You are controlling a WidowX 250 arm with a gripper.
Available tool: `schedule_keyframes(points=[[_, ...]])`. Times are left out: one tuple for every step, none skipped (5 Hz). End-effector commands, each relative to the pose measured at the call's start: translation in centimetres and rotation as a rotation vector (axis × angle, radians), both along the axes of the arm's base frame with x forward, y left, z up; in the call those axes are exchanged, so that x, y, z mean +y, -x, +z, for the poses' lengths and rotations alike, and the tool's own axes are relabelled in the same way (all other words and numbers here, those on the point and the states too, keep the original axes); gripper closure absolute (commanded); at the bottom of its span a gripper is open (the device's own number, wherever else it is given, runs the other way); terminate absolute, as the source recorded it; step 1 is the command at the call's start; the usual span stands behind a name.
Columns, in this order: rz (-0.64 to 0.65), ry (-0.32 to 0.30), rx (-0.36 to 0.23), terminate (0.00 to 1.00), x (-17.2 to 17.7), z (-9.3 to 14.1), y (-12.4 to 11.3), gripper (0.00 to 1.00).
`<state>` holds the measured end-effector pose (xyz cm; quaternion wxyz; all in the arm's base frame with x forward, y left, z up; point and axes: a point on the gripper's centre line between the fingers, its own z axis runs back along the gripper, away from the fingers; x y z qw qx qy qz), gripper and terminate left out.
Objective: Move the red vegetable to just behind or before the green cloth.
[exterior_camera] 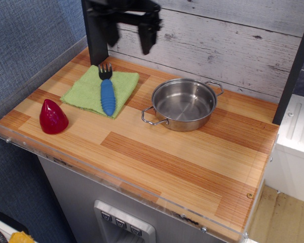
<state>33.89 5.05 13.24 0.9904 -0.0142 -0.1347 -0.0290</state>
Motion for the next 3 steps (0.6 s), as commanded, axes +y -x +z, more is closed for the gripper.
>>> schedule_keyframes(points=[[-0.360, -0.052, -0.037, 0.00, -3.0, 1.8, -0.2, 0.00], [-0.465, -0.059, -0.003, 0.00, -4.5, 1.2, -1.0, 0.00], [-0.465, -0.059, -0.003, 1.00, -4.5, 1.2, -1.0, 0.00]])
